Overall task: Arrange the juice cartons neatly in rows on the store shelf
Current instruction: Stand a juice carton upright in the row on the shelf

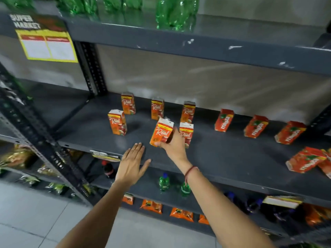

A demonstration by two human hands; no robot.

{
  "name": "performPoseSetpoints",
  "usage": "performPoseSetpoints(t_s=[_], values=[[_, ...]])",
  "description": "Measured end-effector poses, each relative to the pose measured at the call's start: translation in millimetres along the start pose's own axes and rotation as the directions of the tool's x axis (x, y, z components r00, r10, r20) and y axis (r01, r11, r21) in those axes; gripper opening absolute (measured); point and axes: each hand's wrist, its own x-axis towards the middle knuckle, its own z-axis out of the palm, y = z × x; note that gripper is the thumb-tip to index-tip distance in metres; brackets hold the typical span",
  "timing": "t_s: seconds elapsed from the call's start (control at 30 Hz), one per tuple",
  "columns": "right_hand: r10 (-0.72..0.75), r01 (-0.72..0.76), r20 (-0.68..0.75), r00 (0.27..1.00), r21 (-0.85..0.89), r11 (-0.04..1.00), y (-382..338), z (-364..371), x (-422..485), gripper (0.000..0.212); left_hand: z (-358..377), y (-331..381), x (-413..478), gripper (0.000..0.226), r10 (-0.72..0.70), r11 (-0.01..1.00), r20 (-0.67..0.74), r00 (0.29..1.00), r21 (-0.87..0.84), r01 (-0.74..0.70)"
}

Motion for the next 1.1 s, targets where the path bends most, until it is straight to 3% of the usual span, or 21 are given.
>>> performPoseSetpoints(t_s=[0.23,0.5,0.63,0.73,0.83,1.0,1.1], values=[[0.039,-0.028,0.038,0.998,-0.262,0.965,6.4,35.8,38.4,0.062,3.2,-3.5,-0.3,0.069,0.020,0.999,0.030,0.999,-0.028,-0.019],[0.036,-0.020,0.055,0.998,-0.263,0.965,24.5,40.2,34.5,0.055,5.7,-2.7,-1.5,0.069,0.025,0.999,0.030,0.999,-0.022,-0.024],[-0.025,0.018,-0.026,0.999,-0.237,0.971,43.7,26.6,1.1,0.049,7.1,4.4,-2.4,0.066,0.029,0.998,-0.004,1.000,-0.048,-0.029],[-0.128,0.104,-0.074,0.989,-0.263,0.959,57.1,-4.9,-29.8,0.034,10.4,26.4,-4.1,0.057,0.113,0.989,-0.043,0.993,-0.092,-0.116],[-0.198,0.130,-0.210,0.957,-0.299,0.945,76.0,-54.7,-52.1,0.024,18.6,69.6,0.2,0.056,0.201,0.966,-0.027,0.979,-0.159,-0.203],[-0.166,0.017,-0.426,0.889,-0.332,0.943,114.5,-160.4,-72.4,0.017,43.4,167.4,15.6,0.053,0.359,0.914,0.031,0.933,-0.216,-0.344],[-0.117,-0.096,-0.550,0.827,-0.343,0.934,136.8,-225.5,-84.0,0.017,57.9,223.3,25.8,0.063,0.431,0.888,0.078,0.899,-0.216,-0.407]])
